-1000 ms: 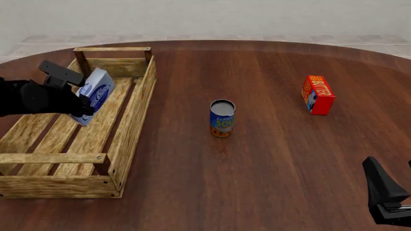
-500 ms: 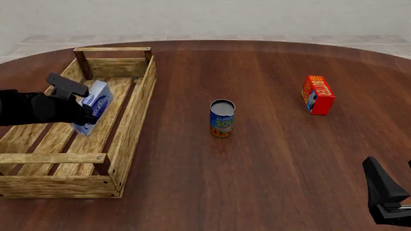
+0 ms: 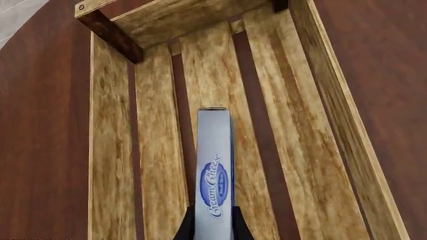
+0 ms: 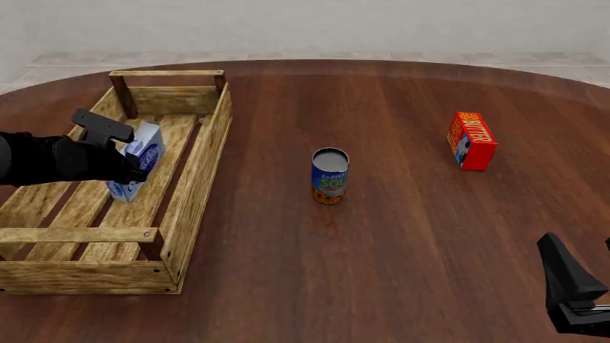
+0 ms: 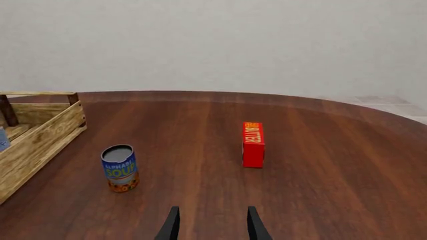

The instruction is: Pick up the cream cheese and put it in the tray.

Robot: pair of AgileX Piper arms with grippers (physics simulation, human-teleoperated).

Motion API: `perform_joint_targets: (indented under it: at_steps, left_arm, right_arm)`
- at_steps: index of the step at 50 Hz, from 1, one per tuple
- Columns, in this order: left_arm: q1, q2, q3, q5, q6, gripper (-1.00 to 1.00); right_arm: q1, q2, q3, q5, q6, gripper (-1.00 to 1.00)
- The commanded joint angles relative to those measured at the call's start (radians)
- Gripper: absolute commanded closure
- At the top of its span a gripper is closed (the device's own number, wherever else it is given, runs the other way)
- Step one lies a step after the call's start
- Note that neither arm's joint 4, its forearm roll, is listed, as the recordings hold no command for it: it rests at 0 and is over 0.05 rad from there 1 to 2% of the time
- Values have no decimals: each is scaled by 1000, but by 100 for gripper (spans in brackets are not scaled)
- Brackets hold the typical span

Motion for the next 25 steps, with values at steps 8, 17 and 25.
perform_joint_targets:
  at_steps: [8,17,25]
  left_arm:
    - [-3,14,54,-11,48,-100]
    - [12,4,46,-1,39,-100]
    - [11,-16,50,4,39,-100]
  right_arm:
    - [3,0,0,0,-3,-100]
    - [3,1,0,1,-4,-100]
    - [4,2,0,1,-5,-100]
